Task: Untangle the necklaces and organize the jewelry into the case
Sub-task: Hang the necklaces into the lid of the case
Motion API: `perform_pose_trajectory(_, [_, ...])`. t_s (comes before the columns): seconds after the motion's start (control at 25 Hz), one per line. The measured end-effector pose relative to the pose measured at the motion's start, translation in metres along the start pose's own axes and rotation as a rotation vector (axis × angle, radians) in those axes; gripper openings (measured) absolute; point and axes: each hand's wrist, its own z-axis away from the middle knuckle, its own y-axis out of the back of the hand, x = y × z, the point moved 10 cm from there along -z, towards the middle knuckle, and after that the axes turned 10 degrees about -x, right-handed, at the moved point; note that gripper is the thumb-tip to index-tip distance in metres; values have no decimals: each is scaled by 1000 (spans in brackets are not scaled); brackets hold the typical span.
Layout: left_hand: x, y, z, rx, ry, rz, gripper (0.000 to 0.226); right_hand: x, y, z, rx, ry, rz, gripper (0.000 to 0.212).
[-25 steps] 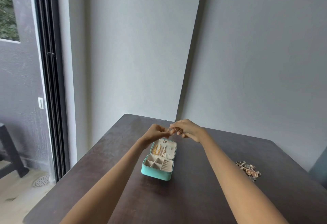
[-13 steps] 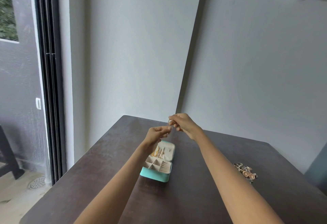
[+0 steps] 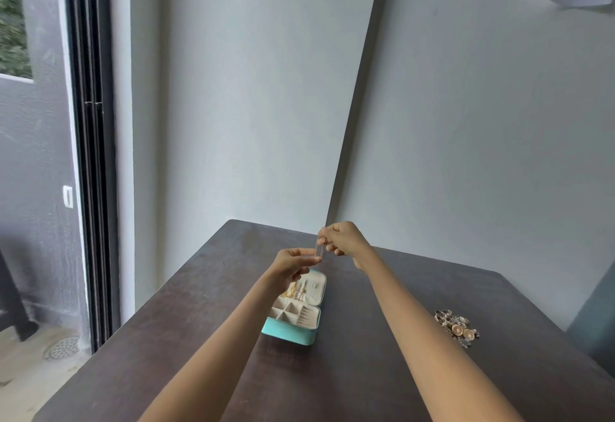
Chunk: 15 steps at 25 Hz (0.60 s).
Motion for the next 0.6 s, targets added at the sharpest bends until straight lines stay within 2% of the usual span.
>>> perform_pose_trajectory(0.12, [-1,3,-2,-11,29,-108,12,4,-9,3,-46,-18,-53,17])
perform_pose_trajectory(0.24, [8,9,0,-9,3,-193,27,7,-19,6,-91,-30,-78,18])
perform_pose_trajectory(0.36, [19,38,2,190,-100,-321,32,16,-25,6,-112,-57,-49,20])
perform_pose_trajectory(0.44, [14,60,1,322,-103,-425,31,24,-31,7,-125,-69,-30,21])
perform_pose_trajectory(0.52, [0,69,-2,357,-22,-558,31,29,-37,7,-134,-68,-8,22])
perform_pose_trajectory(0.6, [-11,70,-3,330,72,-669,10,32,-40,8,-141,-59,24,23])
